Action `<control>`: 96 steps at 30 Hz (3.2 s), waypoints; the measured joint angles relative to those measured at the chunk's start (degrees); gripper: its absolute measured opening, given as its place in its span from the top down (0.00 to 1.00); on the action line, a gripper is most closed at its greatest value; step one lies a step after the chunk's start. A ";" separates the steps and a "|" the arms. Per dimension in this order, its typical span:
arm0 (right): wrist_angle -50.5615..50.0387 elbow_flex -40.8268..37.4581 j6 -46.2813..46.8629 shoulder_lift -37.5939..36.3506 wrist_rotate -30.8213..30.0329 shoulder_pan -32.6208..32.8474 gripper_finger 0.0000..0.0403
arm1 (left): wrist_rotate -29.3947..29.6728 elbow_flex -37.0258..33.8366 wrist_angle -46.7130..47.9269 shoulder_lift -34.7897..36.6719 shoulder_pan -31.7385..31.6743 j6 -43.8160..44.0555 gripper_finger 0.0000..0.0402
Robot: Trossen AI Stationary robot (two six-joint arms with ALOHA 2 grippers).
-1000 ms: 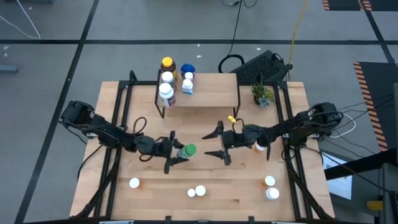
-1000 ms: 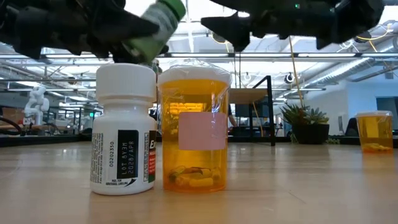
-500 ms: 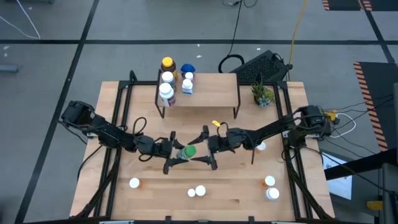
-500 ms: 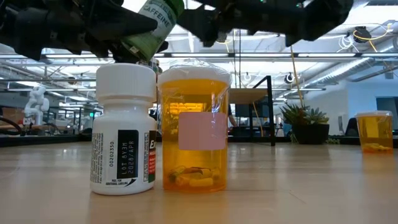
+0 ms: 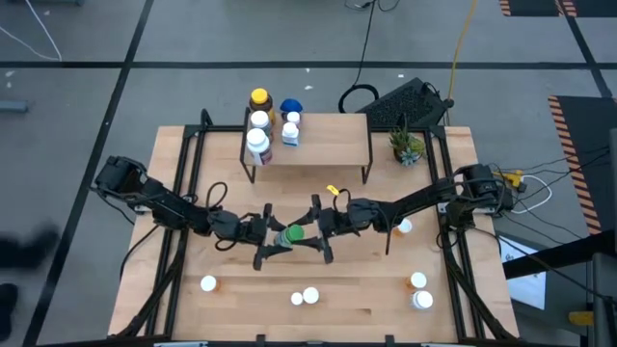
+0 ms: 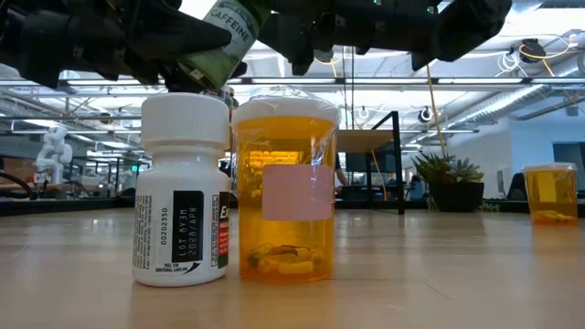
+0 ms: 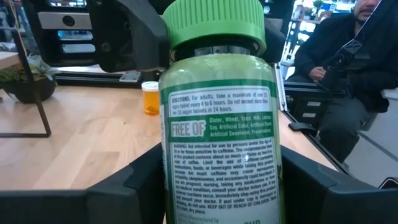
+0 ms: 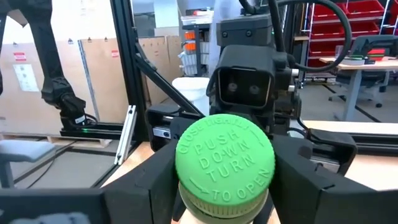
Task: Pick and place medicine bottles onto shelf by color
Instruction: Put the small green medicine bottle on the shelf, aligned with the other blue, pink and white medicine bottle
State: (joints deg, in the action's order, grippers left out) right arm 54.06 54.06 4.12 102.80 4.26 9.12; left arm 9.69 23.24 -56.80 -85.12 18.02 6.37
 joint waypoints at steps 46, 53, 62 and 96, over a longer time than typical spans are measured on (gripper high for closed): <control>-60.49 31.01 -9.38 -7.03 -1.36 -23.96 0.51 | 8.67 0.02 29.43 0.00 -0.21 13.39 0.17; -59.41 31.86 -9.09 -3.53 2.10 -27.20 0.51 | 10.18 0.02 29.22 0.00 -1.87 13.02 0.17; -56.79 32.81 -9.18 0.79 3.51 -28.58 0.51 | 10.27 0.02 28.71 0.00 -3.96 13.00 0.17; -56.89 32.81 -12.10 -0.96 2.98 -28.98 0.32 | 9.72 0.00 28.75 0.00 -3.91 14.38 0.17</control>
State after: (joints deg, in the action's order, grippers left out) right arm -2.82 86.87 -7.98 101.84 7.24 -19.86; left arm 19.42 23.24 -28.05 -85.12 14.11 20.75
